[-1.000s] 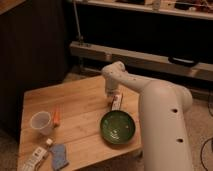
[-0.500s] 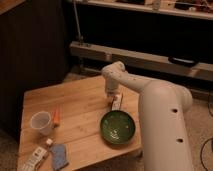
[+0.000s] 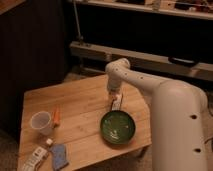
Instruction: Drag the ceramic bowl in a circle
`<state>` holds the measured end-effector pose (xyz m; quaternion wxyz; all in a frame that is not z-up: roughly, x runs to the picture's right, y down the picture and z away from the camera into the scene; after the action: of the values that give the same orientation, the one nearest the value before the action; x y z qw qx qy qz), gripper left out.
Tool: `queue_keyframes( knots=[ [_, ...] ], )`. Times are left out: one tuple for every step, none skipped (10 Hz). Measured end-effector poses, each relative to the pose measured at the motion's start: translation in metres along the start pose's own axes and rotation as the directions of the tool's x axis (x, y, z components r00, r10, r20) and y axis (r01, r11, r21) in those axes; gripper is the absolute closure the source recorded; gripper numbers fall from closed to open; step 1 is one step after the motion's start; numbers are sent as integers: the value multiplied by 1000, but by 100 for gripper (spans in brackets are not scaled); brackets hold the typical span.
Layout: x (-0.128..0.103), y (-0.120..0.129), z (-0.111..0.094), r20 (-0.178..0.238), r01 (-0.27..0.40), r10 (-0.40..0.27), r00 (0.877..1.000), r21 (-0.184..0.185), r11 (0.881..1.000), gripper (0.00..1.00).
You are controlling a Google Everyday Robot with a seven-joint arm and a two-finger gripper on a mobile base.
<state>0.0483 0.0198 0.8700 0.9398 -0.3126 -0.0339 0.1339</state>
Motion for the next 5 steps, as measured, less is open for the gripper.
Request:
queue_keyframes(
  knots=[
    [1, 0, -19, 15, -26, 26, 1000, -11, 1000, 96],
    [3, 2, -39, 34, -61, 62, 997, -36, 998, 98],
    [14, 5, -56, 68, -112, 117, 991, -73, 991, 99],
    [26, 10, -65, 117, -159, 172, 978, -109, 981, 95],
    [45, 17, -70, 178, -212, 235, 956, -138, 967, 89]
  ],
)
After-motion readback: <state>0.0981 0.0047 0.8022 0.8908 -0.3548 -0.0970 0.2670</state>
